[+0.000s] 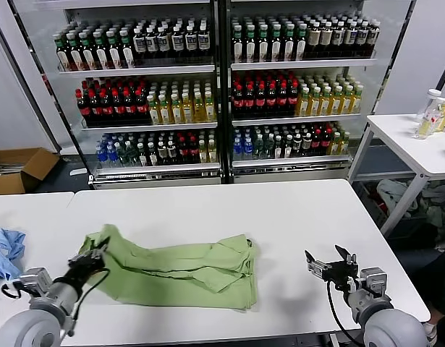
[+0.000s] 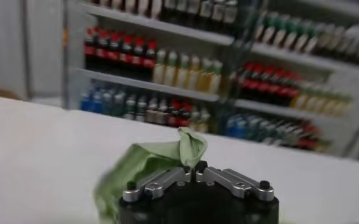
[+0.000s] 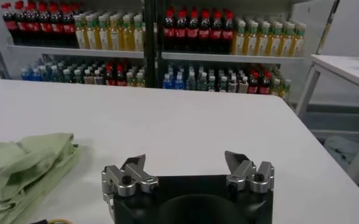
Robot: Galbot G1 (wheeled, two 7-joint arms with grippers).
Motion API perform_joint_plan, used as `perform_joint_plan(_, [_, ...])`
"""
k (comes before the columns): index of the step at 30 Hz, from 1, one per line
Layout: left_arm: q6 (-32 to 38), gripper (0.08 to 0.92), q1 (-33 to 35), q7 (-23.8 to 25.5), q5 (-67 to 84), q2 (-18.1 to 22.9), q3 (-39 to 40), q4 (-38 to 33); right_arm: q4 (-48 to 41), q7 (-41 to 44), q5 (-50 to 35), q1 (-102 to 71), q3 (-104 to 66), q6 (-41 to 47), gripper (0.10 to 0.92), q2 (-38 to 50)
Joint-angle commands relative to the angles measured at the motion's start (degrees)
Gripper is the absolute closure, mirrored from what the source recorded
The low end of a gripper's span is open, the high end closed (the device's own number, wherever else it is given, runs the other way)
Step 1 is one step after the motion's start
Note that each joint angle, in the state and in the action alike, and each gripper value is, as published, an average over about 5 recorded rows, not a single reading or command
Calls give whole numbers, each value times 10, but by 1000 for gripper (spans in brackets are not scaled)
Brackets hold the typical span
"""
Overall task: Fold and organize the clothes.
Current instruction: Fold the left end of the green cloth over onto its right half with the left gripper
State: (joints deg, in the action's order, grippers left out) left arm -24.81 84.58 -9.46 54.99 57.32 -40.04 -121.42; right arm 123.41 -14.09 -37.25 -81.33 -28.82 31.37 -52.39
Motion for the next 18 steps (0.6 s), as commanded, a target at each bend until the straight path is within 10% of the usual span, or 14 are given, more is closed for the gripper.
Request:
perform_joint_plan(1, [0,909,-17,10,159,49,126,-73,-3,0,0,9,5,-1,203,2])
perform_joint_plan(18, [13,909,-129,-11,53,121,312,32,-25,-2,-1,35,21,-1,202,7])
